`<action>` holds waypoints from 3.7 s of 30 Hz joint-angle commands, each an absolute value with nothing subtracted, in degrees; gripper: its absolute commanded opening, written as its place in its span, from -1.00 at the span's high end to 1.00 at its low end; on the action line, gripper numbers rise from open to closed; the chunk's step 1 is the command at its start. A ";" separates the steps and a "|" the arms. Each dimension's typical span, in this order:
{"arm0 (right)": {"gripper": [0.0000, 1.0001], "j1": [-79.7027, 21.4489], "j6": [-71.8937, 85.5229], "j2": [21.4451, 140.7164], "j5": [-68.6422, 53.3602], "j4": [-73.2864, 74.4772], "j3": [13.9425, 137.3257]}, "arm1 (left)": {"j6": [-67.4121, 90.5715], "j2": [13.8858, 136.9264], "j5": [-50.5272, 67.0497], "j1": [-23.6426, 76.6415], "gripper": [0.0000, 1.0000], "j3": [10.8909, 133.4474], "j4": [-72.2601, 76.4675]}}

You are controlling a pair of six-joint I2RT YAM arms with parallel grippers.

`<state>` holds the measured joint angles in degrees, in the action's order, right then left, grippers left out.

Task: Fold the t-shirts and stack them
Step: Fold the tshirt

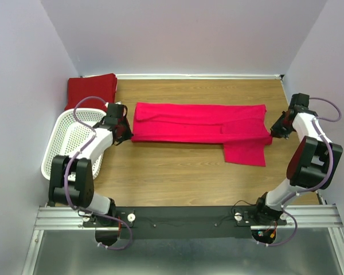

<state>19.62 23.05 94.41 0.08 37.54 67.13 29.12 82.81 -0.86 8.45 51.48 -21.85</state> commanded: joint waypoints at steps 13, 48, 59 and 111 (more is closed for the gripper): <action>0.95 19.69 21.53 104.59 -0.36 37.27 76.11 | 26.72 100.01 -8.09 7.65 1.00 64.16 -19.78; -0.02 18.11 20.74 97.84 4.92 34.72 74.28 | 25.40 100.47 -10.72 8.35 -0.51 65.48 -16.08; -0.36 13.89 22.15 81.30 1.49 38.31 57.33 | 24.52 76.65 -18.89 12.21 -0.97 54.33 -14.50; 0.99 11.07 28.74 98.25 -8.79 32.52 70.82 | 22.59 71.28 -21.53 13.27 -0.97 46.76 -9.84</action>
<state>11.40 27.66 93.78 -6.63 33.17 65.52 23.11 70.83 -20.18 12.88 47.33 -11.33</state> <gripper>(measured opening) 0.012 0.985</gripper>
